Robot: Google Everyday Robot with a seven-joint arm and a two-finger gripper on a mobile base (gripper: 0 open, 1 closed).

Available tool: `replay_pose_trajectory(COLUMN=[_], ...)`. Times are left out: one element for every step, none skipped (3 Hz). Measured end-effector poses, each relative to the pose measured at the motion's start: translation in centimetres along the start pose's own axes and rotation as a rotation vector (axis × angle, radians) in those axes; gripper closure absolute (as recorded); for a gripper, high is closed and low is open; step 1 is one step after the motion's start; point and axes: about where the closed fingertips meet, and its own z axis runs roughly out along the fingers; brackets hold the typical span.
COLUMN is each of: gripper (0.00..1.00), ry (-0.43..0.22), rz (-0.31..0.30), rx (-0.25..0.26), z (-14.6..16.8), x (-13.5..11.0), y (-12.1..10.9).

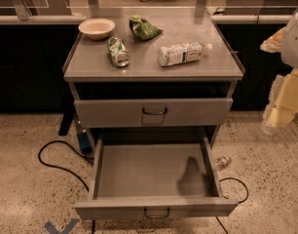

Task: Place blue plastic bottle into middle drawer

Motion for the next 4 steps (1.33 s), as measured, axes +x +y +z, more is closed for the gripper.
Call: replay_pose_trajectory(gripper=[0.00, 0.00, 0.00, 0.00], ry=[0.000, -0.009, -0.026, -0.040], rz=[0.000, -0.011, -0.011, -0.020], rx=[0.000, 0.013, 0.000, 0.013], z=[0.0, 0.4, 1.9, 1.7], x=[0.0, -1.2, -4.0, -4.7], y=[0.0, -1.3, -4.7, -5.1])
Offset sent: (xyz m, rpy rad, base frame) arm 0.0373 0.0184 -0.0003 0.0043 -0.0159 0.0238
